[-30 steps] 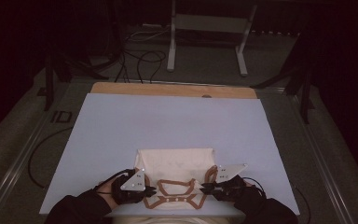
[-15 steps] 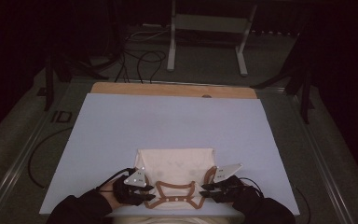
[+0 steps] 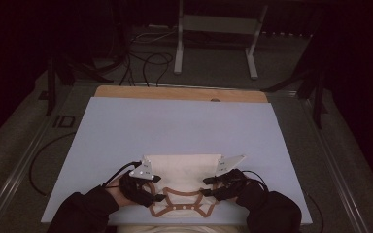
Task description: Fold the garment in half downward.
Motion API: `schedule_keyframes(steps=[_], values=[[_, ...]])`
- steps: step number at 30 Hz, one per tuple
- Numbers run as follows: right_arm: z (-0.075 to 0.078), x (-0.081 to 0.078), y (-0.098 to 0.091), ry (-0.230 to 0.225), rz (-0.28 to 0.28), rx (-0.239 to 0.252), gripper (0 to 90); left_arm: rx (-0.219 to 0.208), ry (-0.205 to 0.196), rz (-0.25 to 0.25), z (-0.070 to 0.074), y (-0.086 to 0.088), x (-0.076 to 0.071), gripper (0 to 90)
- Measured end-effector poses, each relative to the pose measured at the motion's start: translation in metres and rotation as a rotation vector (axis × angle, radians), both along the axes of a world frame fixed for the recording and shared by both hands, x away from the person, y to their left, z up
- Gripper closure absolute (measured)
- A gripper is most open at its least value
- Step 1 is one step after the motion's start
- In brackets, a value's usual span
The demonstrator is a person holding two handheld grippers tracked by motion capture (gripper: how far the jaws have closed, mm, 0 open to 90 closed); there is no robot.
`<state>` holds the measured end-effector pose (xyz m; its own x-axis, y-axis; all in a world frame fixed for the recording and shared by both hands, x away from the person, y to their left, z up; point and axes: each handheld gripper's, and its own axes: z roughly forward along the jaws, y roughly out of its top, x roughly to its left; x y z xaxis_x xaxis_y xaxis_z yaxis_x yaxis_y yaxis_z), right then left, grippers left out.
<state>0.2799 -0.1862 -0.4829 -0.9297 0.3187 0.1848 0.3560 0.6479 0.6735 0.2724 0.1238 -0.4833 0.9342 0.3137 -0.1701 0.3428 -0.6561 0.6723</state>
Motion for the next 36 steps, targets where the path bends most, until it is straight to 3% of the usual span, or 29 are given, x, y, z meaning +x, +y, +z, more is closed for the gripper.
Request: schedule_keyframes(steps=[6, 11, 14, 16, 17, 18, 24, 27, 28, 32, 34, 36], values=[[-0.018, 0.013, 0.005, 0.084, 0.015, -0.05, 63.1, 0.02, 0.082, -0.015, -0.017, -0.006, 0.013, 56.5], [-0.024, 0.014, 0.009, 0.097, 0.033, -0.09, 71.2, 0.054, 0.1, -0.03, -0.025, -0.009, 0.015, 67.0], [-0.024, 0.014, 0.011, 0.104, 0.032, -0.097, 74.0, 0.051, 0.094, -0.031, -0.027, -0.011, 0.014, 72.1], [-0.026, 0.015, 0.013, 0.052, 0.045, -0.121, 76.5, 0.053, 0.097, -0.026, -0.028, -0.011, 0.015, 79.5], [-0.023, 0.014, 0.013, 0.101, 0.028, -0.116, 77.5, 0.051, 0.103, -0.029, -0.028, -0.011, 0.015, 82.2], [-0.023, 0.014, 0.014, 0.087, 0.037, -0.12, 78.3, 0.05, 0.102, -0.035, -0.028, -0.012, 0.015, 85.4], [-0.019, 0.011, 0.015, 0.057, 0.05, -0.134, 79.2, 0.049, 0.072, -0.045, -0.023, -0.011, 0.012, 87.8], [-0.013, 0.009, 0.014, 0.029, 0.054, -0.121, 79.2, 0.03, 0.059, -0.045, -0.014, -0.008, 0.01, 87.8], [-0.009, 0.007, 0.013, 0.043, 0.047, -0.116, 79.2, 0.028, 0.048, -0.047, -0.011, -0.007, 0.009, 87.8], [0.001, 0.0, 0.01, 0.001, 0.059, -0.087, 79.2, 0.004, 0.015, -0.058, -0.001, -0.005, 0.001, 87.6], [0.005, -0.007, 0.009, -0.011, 0.058, -0.077, 87.2, -0.009, 0.017, -0.076, 0.001, -0.004, -0.005, 87.7], [0.007, -0.013, 0.009, -0.016, 0.073, -0.075, 87.8, 0.001, 0.0, -0.09, 0.003, -0.004, -0.012, 87.6]])
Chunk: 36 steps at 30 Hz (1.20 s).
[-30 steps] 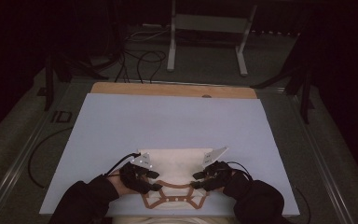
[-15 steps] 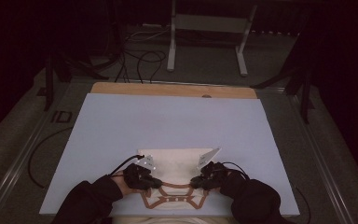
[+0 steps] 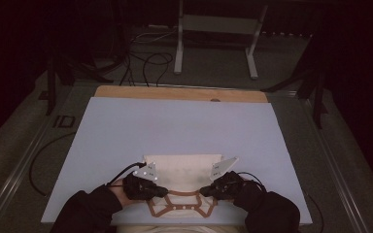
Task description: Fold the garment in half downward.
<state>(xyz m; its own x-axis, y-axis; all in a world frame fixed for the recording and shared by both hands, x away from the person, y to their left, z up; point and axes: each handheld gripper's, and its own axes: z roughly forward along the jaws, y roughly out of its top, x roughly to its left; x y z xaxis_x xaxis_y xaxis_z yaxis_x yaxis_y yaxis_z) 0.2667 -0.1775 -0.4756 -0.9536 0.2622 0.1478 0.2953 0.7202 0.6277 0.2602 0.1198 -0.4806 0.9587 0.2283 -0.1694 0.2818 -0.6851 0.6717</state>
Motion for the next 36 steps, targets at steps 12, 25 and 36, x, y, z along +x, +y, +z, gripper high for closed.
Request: schedule_keyframes(steps=[12, 25, 36], values=[[0.005, -0.024, 0.004, -0.012, 0.068, -0.032, 90.0, -0.001, -0.006, -0.068, 0.004, 0.003, -0.027, 87.5], [-0.007, -0.047, -0.003, 0.034, 0.135, -0.044, 90.0, 0.047, 0.022, -0.102, -0.015, 0.002, -0.045, 85.3], [-0.029, -0.048, -0.009, 0.118, 0.15, -0.069, 85.8, 0.061, 0.073, -0.119, -0.029, 0.004, -0.047, 71.9]])
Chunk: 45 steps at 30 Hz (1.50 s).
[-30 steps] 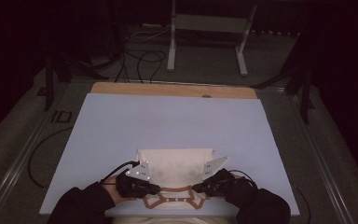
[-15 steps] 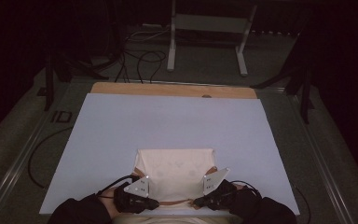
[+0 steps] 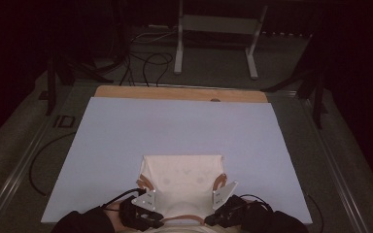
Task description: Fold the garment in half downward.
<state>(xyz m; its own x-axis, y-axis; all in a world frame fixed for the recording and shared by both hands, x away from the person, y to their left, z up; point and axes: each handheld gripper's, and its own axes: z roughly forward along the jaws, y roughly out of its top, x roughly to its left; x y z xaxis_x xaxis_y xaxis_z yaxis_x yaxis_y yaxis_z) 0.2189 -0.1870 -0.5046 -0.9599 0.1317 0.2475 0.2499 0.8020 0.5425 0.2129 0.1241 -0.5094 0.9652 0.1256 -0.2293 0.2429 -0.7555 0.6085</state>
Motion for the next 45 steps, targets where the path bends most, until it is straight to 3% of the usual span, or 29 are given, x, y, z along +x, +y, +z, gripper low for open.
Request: schedule_keyframes(steps=[4, 8, 12, 17, 20, 26, 36, 45], values=[[-0.001, 0.0, -0.001, 0.02, -0.007, 0.012, 81.2, 0.007, 0.004, -0.017, 0.001, 0.0, -0.001, 65.9], [0.005, -0.001, 0.0, -0.013, 0.014, 0.032, 72.4, -0.02, -0.023, -0.008, 0.008, 0.002, -0.002, 53.3], [0.013, 0.001, -0.001, -0.045, -0.006, 0.054, 61.5, -0.068, -0.047, 0.016, 0.018, 0.006, 0.0, 42.7], [0.027, 0.008, -0.002, -0.08, -0.057, 0.096, 38.4, -0.105, -0.075, 0.046, 0.029, 0.009, 0.007, 26.2], [0.034, 0.014, -0.003, -0.111, -0.089, 0.12, 30.1, -0.12, -0.091, 0.057, 0.034, 0.011, 0.01, 14.6], [0.044, 0.022, -0.004, -0.147, -0.152, 0.162, 15.3, -0.149, -0.131, 0.111, 0.046, 0.013, 0.022, 7.2], [0.055, 0.036, -0.01, -0.177, -0.221, 0.242, 11.7, -0.186, -0.175, 0.131, 0.062, 0.014, 0.037, 2.8], [0.067, 0.048, -0.015, -0.225, -0.251, 0.261, 12.0, -0.186, -0.201, 0.172, 0.07, 0.019, 0.055, 2.2]])
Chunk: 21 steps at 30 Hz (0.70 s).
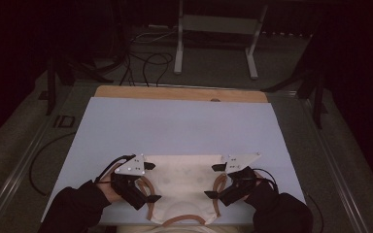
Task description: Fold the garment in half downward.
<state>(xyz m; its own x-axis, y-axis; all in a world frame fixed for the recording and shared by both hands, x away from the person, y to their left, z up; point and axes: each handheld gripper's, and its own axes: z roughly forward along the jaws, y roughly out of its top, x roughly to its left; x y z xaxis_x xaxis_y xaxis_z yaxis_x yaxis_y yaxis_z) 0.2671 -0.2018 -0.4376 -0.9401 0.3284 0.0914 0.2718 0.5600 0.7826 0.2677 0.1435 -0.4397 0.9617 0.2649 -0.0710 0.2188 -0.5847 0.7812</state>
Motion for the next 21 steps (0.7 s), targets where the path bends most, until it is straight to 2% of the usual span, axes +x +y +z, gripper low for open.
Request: schedule_keyframes(steps=[9, 13, 15, 21], values=[[0.007, 0.014, -0.005, -0.031, -0.041, 0.006, 12.2, 0.015, -0.005, 0.037, 0.002, 0.002, 0.015, 2.2], [0.008, 0.023, -0.007, -0.05, -0.066, 0.003, 12.2, 0.032, -0.013, 0.069, 0.0, 0.005, 0.022, 2.2], [0.008, 0.027, -0.009, -0.054, -0.077, 0.003, 12.2, 0.026, -0.018, 0.091, -0.002, 0.007, 0.026, 2.2], [0.005, 0.042, -0.013, -0.057, -0.106, 0.01, 12.1, 0.037, 0.002, 0.138, -0.008, 0.013, 0.04, 2.2]])
